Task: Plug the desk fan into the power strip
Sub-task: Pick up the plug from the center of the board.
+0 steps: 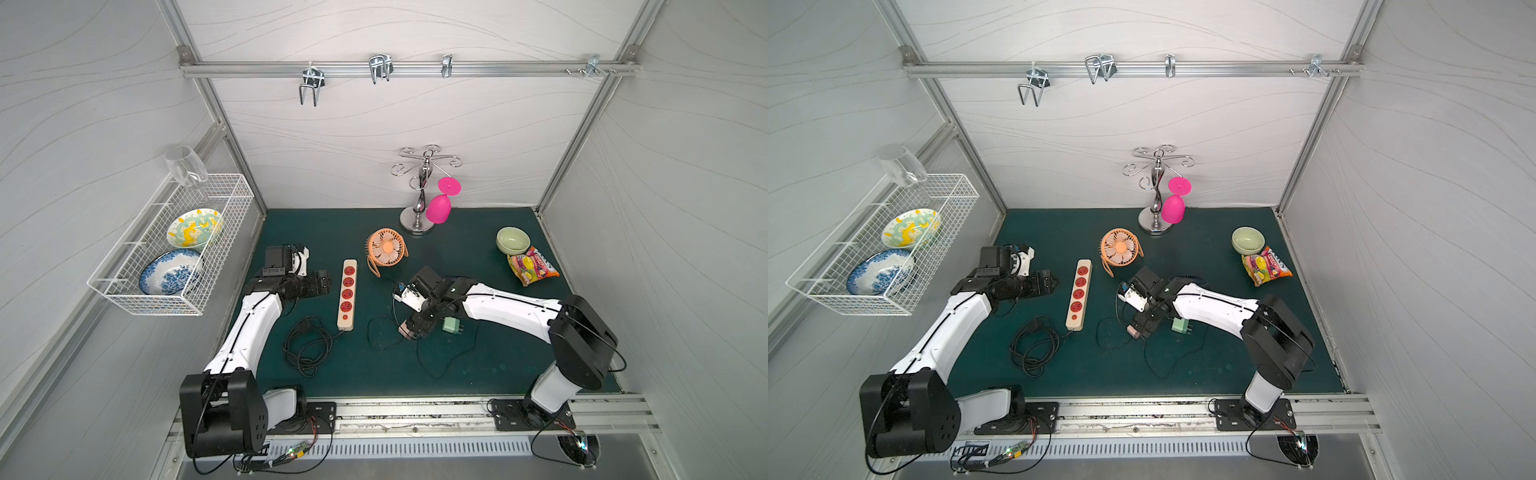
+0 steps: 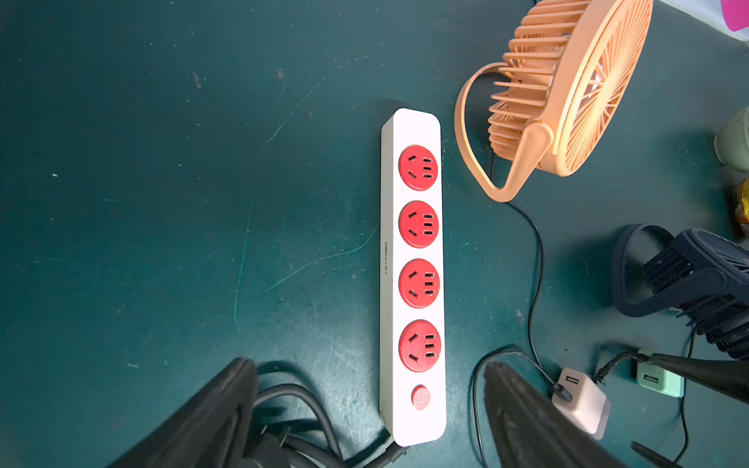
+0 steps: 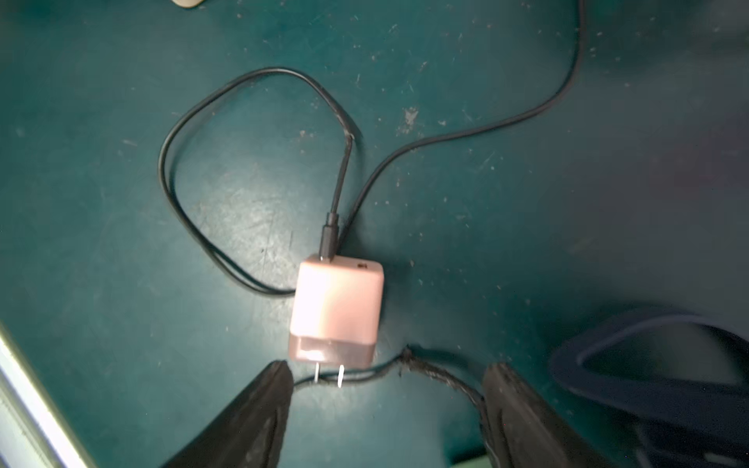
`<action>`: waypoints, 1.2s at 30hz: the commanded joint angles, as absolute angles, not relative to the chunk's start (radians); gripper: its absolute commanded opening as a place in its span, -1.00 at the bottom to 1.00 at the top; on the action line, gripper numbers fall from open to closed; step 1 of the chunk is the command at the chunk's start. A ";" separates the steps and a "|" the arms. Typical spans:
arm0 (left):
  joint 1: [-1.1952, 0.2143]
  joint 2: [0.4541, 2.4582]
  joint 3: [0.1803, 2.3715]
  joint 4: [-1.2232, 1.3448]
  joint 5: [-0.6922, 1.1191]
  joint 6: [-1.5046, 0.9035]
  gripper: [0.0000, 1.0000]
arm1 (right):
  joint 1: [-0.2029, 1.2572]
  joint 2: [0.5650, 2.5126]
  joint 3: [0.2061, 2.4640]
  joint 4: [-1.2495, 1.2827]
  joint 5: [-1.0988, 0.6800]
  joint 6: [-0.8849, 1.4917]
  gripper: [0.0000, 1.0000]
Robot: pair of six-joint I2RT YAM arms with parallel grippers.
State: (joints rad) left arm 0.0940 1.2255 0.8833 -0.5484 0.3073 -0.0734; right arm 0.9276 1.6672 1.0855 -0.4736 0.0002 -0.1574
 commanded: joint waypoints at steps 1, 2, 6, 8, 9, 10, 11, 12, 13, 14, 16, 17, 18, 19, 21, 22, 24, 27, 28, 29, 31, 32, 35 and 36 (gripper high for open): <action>0.101 1.210 0.898 -0.530 0.325 -0.068 0.84 | 0.939 1.717 1.094 -0.452 -0.002 -0.100 0.59; 0.101 1.209 0.906 -0.539 0.319 -0.066 0.84 | 0.941 1.725 1.100 -0.462 -0.002 -0.095 0.59; 0.101 1.207 0.891 -0.517 0.315 -0.066 0.85 | 0.959 1.743 1.080 -0.442 -0.037 -0.086 0.59; 0.101 1.207 0.893 -0.522 0.326 -0.070 0.85 | 0.960 1.760 1.078 -0.460 -0.039 -0.091 0.57; 0.102 1.206 0.900 -0.532 0.325 -0.066 0.85 | 0.963 1.763 1.077 -0.470 -0.031 -0.089 0.55; 0.101 1.205 0.906 -0.541 0.317 -0.063 0.85 | 0.962 1.761 1.072 -0.469 -0.029 -0.086 0.54; 0.102 1.205 0.908 -0.543 0.310 -0.062 0.85 | 0.964 1.757 1.058 -0.457 -0.035 -0.079 0.53; 0.103 1.207 0.906 -0.537 0.308 -0.060 0.85 | 0.963 1.755 1.046 -0.437 -0.042 -0.070 0.52; 0.102 1.207 0.899 -0.527 0.313 -0.063 0.85 | 0.963 1.755 1.038 -0.424 -0.052 -0.064 0.51; 0.102 1.207 0.895 -0.520 0.321 -0.067 0.85 | 0.963 1.757 1.039 -0.424 -0.061 -0.066 0.51; 0.103 1.206 0.903 -0.532 0.327 -0.067 0.85 | 0.967 1.762 1.052 -0.442 -0.056 -0.077 0.51; 0.103 1.206 0.910 -0.541 0.322 -0.063 0.85 | 0.968 1.759 1.055 -0.445 -0.044 -0.080 0.51; 0.103 1.206 0.912 -0.545 0.313 -0.059 0.85 | 0.969 1.758 1.053 -0.438 -0.043 -0.077 0.51; 0.103 1.207 0.909 -0.543 0.305 -0.057 0.85 | 0.969 1.758 1.048 -0.426 -0.048 -0.072 0.50; 0.102 1.207 0.896 -0.524 0.314 -0.060 0.85 | 0.969 1.767 1.037 -0.406 -0.064 -0.062 0.44; 0.103 1.205 0.895 -0.521 0.325 -0.060 0.85 | 0.968 1.774 1.038 -0.407 -0.071 -0.067 0.39; 0.104 1.204 0.908 -0.537 0.332 -0.054 0.86 | 0.965 1.788 1.044 -0.420 -0.064 -0.079 0.29; 0.105 1.203 0.913 -0.545 0.318 -0.032 0.89 | 0.962 1.789 1.035 -0.391 -0.062 -0.076 0.16; 0.106 1.201 0.909 -0.538 0.322 -0.030 0.90 | 0.960 1.790 1.031 -0.376 -0.065 -0.077 0.10; 0.106 1.200 0.906 -0.533 0.335 -0.028 0.92 | 0.958 1.793 1.032 -0.373 -0.073 -0.080 0.03; 0.108 1.197 0.913 -0.548 0.386 -0.005 0.93 | 0.949 1.790 1.045 -0.393 -0.089 -0.111 -0.31; 0.109 1.196 0.922 -0.559 0.396 0.003 0.93 | 0.945 1.784 1.049 -0.402 -0.091 -0.115 -0.42; 0.108 1.198 0.944 -0.574 0.410 0.032 0.94 | 0.943 1.735 1.029 -0.384 -0.096 -0.170 -0.60; 0.109 1.200 0.951 -0.575 0.416 0.042 0.94 | 0.945 1.718 1.021 -0.381 -0.099 -0.178 -0.62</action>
